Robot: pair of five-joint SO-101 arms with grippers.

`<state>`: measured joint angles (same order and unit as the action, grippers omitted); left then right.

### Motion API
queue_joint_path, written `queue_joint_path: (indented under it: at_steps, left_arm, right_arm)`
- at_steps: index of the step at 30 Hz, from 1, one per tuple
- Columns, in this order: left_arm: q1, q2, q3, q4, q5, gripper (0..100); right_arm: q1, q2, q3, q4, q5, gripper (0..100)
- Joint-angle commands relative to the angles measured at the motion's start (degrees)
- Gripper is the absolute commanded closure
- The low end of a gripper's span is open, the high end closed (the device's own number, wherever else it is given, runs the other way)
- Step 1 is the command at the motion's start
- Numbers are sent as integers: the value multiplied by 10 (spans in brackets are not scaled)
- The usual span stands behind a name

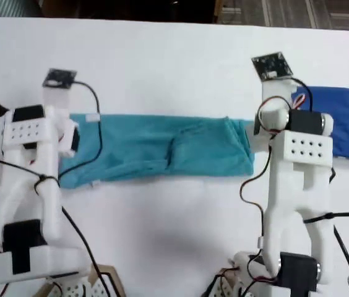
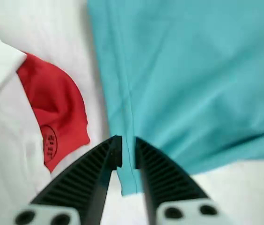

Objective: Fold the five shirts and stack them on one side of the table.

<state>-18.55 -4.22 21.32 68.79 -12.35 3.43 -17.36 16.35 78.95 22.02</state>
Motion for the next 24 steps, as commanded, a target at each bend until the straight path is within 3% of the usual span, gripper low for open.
queue_joint_path:
  at_steps: [1, 12, 22, 24]
  left_arm:
    - [2, 49, -46, -31, 43, 736]
    - [-45, 309, -240, 9, 60, 744]
    - [-21, 401, -322, 76, 60, 750]
    - [-7, 402, -322, 89, 60, 795]
  right_arm:
    - [1, -26, 9, 6, 3, 977]
    - [1, -26, 7, 26, 3, 977]
    - [1, -26, 7, 26, 3, 977]
    - [2, -27, 7, 26, 3, 977]
